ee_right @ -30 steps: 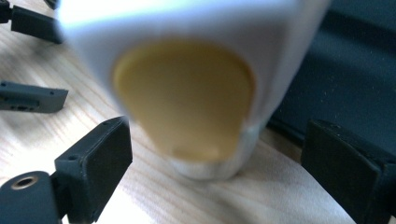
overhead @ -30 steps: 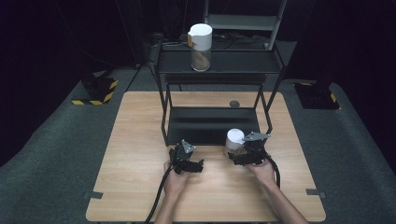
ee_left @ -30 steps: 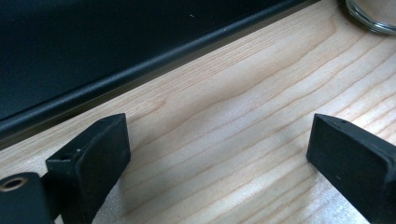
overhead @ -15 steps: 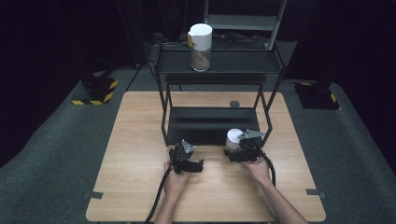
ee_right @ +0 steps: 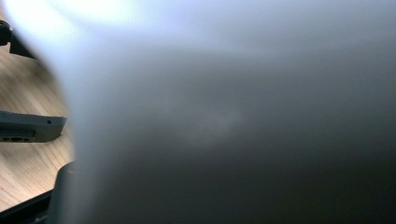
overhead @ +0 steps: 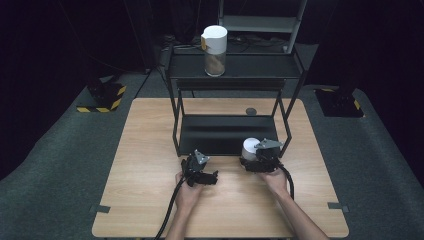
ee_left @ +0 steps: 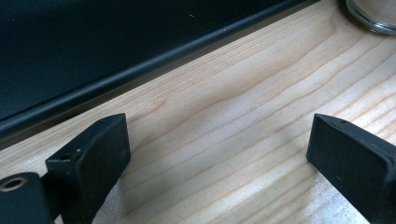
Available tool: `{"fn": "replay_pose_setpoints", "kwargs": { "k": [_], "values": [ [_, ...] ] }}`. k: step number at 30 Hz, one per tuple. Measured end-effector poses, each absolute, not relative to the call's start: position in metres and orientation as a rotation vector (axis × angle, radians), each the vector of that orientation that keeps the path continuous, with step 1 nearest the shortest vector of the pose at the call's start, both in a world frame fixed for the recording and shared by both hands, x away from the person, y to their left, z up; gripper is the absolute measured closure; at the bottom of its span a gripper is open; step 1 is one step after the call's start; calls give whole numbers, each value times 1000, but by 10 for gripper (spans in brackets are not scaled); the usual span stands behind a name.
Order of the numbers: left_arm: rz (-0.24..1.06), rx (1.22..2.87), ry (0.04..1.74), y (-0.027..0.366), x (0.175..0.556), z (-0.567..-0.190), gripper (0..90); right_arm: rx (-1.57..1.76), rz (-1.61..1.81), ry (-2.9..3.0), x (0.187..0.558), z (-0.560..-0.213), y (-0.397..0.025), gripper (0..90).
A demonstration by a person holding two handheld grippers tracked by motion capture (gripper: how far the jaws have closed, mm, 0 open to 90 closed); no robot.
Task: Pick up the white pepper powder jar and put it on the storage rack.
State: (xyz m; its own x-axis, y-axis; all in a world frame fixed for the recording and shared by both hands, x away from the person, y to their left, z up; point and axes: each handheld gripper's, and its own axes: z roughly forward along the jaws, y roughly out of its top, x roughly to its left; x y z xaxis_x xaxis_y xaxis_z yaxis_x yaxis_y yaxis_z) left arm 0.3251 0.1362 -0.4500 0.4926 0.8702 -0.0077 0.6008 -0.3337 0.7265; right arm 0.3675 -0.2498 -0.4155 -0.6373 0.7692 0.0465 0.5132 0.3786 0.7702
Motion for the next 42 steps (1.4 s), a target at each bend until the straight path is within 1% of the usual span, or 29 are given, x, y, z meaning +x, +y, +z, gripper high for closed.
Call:
{"fn": "replay_pose_setpoints", "kwargs": {
  "k": [10,25,42],
  "values": [
    [509,2060,1205,136,325,-450,62,1074,1108,2313,363,-416,-247,300],
    [509,2059,1206,136,325,-450,62,1040,1106,2338,363,-412,-252,302],
    [509,2060,1206,136,325,-450,62,1012,1150,2357,366,-385,-272,302]
  ]
}}
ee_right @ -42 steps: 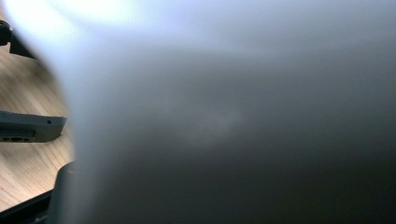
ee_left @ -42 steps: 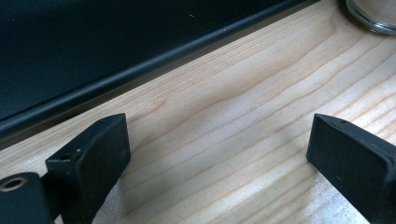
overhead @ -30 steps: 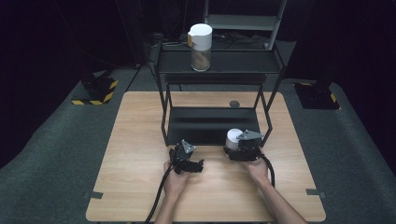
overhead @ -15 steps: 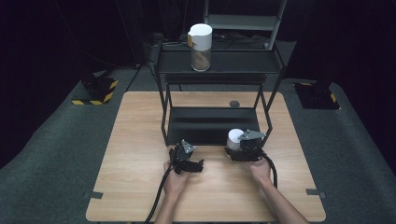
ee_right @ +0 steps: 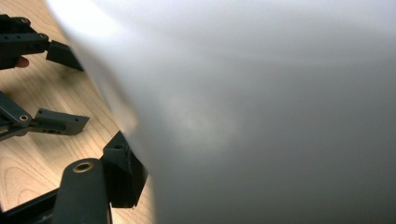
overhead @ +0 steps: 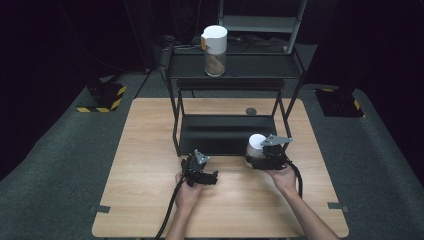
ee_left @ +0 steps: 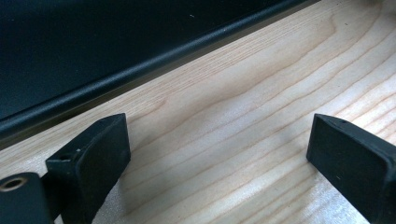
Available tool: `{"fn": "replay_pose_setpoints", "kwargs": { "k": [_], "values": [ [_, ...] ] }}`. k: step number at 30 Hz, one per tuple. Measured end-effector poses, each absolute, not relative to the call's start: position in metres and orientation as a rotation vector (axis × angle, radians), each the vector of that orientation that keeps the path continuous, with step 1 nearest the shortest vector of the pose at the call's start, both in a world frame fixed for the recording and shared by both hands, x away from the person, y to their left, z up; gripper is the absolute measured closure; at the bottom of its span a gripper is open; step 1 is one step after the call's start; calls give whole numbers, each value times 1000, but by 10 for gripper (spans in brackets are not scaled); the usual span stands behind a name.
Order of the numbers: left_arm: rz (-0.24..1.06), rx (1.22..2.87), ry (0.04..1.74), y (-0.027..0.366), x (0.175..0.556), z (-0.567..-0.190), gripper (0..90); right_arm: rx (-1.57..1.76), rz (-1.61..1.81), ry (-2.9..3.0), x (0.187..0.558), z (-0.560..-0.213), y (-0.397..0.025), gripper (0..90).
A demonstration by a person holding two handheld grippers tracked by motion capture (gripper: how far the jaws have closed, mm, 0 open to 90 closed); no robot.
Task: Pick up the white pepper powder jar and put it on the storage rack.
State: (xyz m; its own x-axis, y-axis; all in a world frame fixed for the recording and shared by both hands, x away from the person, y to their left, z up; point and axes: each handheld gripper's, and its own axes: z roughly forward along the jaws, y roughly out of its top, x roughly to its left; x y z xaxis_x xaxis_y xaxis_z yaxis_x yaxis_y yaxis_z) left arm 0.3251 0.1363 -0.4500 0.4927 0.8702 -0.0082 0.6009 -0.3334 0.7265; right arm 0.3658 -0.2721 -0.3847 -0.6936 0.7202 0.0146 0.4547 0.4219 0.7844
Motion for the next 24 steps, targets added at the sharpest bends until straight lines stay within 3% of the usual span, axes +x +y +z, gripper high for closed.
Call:
{"fn": "replay_pose_setpoints", "kwargs": {
  "k": [24],
  "values": [
    [509,2059,1206,136,325,-450,62,985,1153,2349,369,-346,-282,301]
  ]
}}
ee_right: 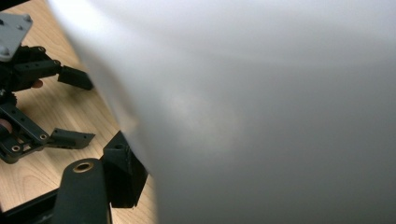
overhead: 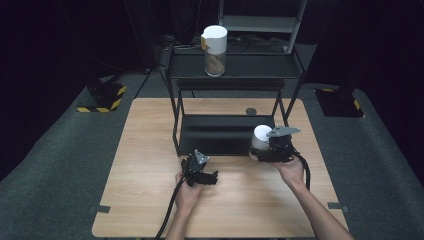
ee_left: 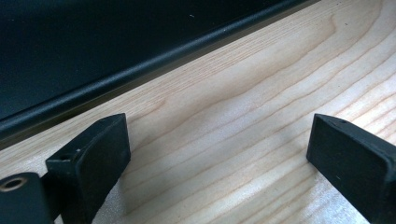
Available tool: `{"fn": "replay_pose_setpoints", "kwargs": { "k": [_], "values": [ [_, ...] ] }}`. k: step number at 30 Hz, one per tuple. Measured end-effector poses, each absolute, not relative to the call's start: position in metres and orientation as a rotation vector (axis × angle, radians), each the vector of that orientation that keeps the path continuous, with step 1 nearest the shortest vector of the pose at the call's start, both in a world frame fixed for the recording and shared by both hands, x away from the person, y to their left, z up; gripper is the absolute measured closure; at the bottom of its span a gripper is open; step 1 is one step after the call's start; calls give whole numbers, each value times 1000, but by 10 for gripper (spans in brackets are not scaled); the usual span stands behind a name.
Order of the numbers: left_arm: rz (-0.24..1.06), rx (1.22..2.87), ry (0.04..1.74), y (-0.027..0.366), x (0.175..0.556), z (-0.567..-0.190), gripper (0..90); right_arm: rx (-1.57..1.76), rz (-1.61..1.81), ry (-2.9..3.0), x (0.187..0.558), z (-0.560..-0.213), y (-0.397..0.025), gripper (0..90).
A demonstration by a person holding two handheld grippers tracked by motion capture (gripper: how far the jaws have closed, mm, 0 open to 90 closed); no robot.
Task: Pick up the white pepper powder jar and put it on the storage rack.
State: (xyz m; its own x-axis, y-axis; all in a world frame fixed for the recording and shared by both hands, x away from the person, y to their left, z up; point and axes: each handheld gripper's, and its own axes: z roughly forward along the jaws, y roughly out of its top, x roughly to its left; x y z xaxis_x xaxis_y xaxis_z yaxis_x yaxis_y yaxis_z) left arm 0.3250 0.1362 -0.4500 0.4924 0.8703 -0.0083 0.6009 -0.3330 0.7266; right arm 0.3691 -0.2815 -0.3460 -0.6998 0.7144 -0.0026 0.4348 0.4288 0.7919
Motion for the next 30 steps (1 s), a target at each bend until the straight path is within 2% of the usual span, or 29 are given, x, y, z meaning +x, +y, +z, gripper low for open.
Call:
{"fn": "replay_pose_setpoints", "kwargs": {
  "k": [30],
  "values": [
    [510,2058,1207,136,325,-450,62,965,1177,2347,376,-286,-289,302]
  ]
}}
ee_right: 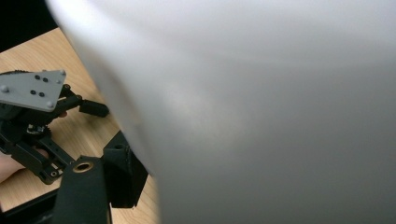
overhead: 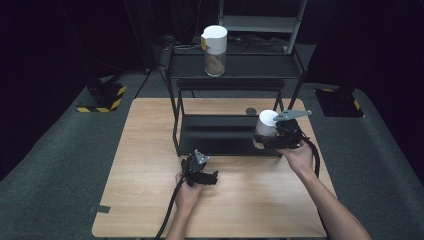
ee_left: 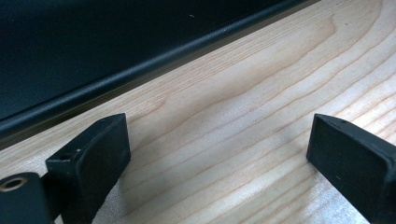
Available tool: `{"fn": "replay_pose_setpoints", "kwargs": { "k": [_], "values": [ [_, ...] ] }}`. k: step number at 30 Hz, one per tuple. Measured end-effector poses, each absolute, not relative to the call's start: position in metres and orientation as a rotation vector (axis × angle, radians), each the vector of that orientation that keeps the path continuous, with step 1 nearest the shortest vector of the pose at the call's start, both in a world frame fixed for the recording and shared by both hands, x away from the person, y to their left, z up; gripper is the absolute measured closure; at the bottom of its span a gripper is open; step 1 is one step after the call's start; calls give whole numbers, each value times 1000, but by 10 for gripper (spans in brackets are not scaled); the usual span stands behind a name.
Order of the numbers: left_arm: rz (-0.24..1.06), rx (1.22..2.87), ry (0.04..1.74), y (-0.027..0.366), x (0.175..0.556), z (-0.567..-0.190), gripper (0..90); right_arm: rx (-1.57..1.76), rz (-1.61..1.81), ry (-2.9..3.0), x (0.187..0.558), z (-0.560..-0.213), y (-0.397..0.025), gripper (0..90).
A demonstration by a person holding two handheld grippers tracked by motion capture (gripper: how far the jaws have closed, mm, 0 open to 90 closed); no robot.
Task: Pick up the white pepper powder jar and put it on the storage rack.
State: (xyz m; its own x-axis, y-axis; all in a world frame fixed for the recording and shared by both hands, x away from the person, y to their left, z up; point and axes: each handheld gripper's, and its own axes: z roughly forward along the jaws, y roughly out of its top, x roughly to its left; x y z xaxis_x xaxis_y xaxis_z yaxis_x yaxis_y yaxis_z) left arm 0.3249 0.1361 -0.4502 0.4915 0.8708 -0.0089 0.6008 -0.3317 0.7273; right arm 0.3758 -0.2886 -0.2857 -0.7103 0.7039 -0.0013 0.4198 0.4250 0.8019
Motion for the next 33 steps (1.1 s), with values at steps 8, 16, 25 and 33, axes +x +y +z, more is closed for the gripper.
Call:
{"fn": "replay_pose_setpoints", "kwargs": {
  "k": [8,16,25,33],
  "values": [
    [510,2058,1206,136,325,-450,62,961,1179,2354,378,-268,-285,301],
    [510,2058,1206,136,325,-450,62,948,1185,2377,384,-249,-283,301],
    [511,2058,1207,136,325,-450,62,913,1204,2390,388,-222,-285,302],
    [511,2056,1208,136,325,-450,62,894,1205,2396,392,-205,-284,302]
  ]
}}
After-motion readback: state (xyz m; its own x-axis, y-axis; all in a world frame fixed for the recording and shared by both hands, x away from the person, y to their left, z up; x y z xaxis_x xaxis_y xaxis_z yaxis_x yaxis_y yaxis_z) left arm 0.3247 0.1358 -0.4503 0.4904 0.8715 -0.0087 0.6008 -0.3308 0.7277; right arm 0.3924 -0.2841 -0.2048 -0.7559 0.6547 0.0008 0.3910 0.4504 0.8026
